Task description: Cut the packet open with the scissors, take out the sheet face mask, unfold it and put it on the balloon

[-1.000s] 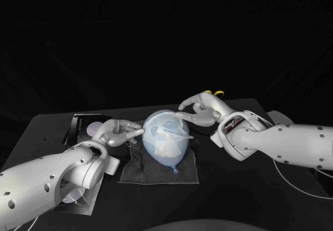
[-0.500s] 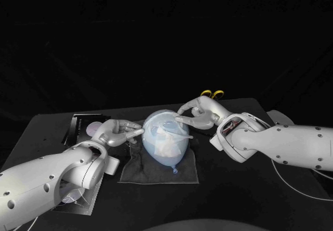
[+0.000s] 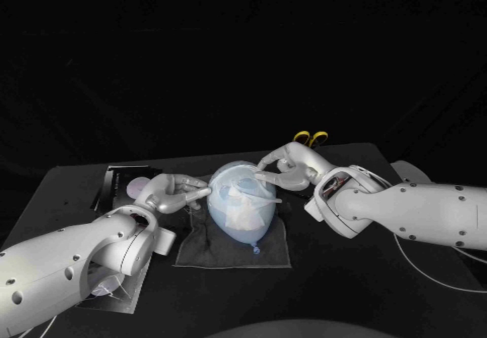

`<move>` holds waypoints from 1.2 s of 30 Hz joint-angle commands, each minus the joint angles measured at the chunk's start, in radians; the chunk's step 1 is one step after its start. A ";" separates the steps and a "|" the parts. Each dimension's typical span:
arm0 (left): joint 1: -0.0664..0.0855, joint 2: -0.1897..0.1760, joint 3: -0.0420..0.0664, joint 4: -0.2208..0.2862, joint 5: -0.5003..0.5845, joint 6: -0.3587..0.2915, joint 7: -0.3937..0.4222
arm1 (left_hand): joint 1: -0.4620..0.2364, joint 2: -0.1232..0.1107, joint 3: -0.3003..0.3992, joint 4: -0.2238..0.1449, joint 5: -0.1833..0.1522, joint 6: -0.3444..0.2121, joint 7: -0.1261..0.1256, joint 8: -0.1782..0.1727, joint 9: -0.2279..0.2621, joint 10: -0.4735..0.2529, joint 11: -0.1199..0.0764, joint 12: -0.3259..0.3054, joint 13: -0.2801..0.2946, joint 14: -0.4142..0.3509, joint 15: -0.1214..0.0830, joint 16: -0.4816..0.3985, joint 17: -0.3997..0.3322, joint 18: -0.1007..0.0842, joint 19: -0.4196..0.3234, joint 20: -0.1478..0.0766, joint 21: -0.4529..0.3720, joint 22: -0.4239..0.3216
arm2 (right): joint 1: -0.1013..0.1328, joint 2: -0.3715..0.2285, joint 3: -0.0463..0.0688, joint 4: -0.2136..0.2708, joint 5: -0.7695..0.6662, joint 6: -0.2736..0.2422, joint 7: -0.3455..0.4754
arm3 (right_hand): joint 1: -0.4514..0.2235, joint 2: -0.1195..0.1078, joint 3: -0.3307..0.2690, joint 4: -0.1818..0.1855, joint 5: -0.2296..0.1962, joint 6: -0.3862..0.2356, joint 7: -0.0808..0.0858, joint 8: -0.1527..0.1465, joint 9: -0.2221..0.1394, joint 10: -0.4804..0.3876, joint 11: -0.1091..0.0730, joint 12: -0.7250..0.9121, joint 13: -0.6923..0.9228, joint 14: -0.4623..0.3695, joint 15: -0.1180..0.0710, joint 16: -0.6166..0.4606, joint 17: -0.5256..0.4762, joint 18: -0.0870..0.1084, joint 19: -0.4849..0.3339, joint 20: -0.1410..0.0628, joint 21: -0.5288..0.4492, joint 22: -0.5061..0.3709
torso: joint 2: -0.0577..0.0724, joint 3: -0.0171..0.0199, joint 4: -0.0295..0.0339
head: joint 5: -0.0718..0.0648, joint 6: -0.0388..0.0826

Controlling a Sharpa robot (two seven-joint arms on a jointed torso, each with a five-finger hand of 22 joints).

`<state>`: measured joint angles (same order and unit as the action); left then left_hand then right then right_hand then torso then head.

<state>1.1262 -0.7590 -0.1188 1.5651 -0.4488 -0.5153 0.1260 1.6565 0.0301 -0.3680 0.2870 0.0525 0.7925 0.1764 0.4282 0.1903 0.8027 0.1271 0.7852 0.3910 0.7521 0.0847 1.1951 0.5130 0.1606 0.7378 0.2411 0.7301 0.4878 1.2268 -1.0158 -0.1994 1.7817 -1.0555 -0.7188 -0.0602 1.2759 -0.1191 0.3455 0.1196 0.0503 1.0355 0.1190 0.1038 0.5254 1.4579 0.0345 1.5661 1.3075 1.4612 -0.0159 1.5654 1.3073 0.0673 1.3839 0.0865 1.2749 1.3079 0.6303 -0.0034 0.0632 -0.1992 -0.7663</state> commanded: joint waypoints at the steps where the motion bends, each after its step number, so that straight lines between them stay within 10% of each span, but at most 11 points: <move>1: 0.001 0.002 0.001 0.003 0.005 0.012 0.008 | 0.000 0.013 -0.006 0.000 -0.004 0.003 -0.002 0.006 -0.001 -0.006 0.000 0.004 -0.001 -0.009 0.000 -0.002 -0.001 0.016 -0.007 0.003 0.000 0.001 | -0.004 0.003 -0.001 -0.002 -0.036 0.026 -0.009 | 0.030 0.016 0.018 -0.013 -0.002 0.024 -0.008 0.008 0.000 0.113 0.000 0.005 0.263 0.110 -0.009 0.005 0.264 0.007 0.002 0.001 -0.002 0.081 | 0.000 -0.0003 -0.0003 | 0.000 -0.001; 12: 0.001 0.003 0.001 0.007 0.005 0.015 0.008 | 0.000 0.014 -0.007 0.000 -0.004 0.003 -0.002 0.006 -0.001 -0.007 0.001 0.004 -0.002 -0.010 0.001 -0.002 -0.001 0.016 -0.008 0.003 0.000 0.001 | -0.008 0.017 -0.001 -0.011 -0.084 0.001 -0.040 | 0.100 0.050 0.085 -0.082 -0.001 0.112 -0.053 0.059 0.022 0.113 -0.041 0.005 0.263 0.110 -0.045 0.005 0.264 0.002 0.015 -0.031 0.014 0.094 | 0.000 0.0000 -0.0002 | -0.002 -0.002; 36: 0.001 -0.001 0.001 0.009 0.007 0.019 0.008 | 0.001 0.015 -0.008 0.000 -0.004 0.003 -0.003 0.006 -0.001 -0.009 0.001 0.004 -0.002 -0.011 0.001 -0.002 -0.002 0.016 -0.009 0.004 0.000 0.001 | -0.009 0.005 0.001 0.014 -0.047 -0.134 -0.012 | 0.078 0.053 0.155 -0.118 -0.001 0.124 -0.055 0.086 0.043 0.113 -0.044 0.005 0.263 0.110 -0.050 0.005 0.264 -0.004 0.032 -0.041 0.039 0.112 | 0.000 0.0005 -0.0009 | -0.002 0.005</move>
<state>1.1263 -0.7613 -0.1188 1.5709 -0.4461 -0.5110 0.1260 1.6606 0.0342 -0.3680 0.2870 0.0525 0.7925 0.1764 0.4282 0.1902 0.8027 0.1272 0.7851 0.3898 0.7487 0.0881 1.1951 0.5128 0.1605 0.7342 0.2448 0.7301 0.4876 1.2185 -1.0105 -0.1990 1.7941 -1.1110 -0.8310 -0.0830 1.3637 -0.0684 0.4987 -0.0003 0.0466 1.1435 0.0747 0.1890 0.5384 1.4524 0.0107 1.5654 1.3078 1.4438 -0.0343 1.5673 1.3072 0.0579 1.4126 0.0499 1.3100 1.3078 0.6300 -0.0030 0.0623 -0.2014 -0.7623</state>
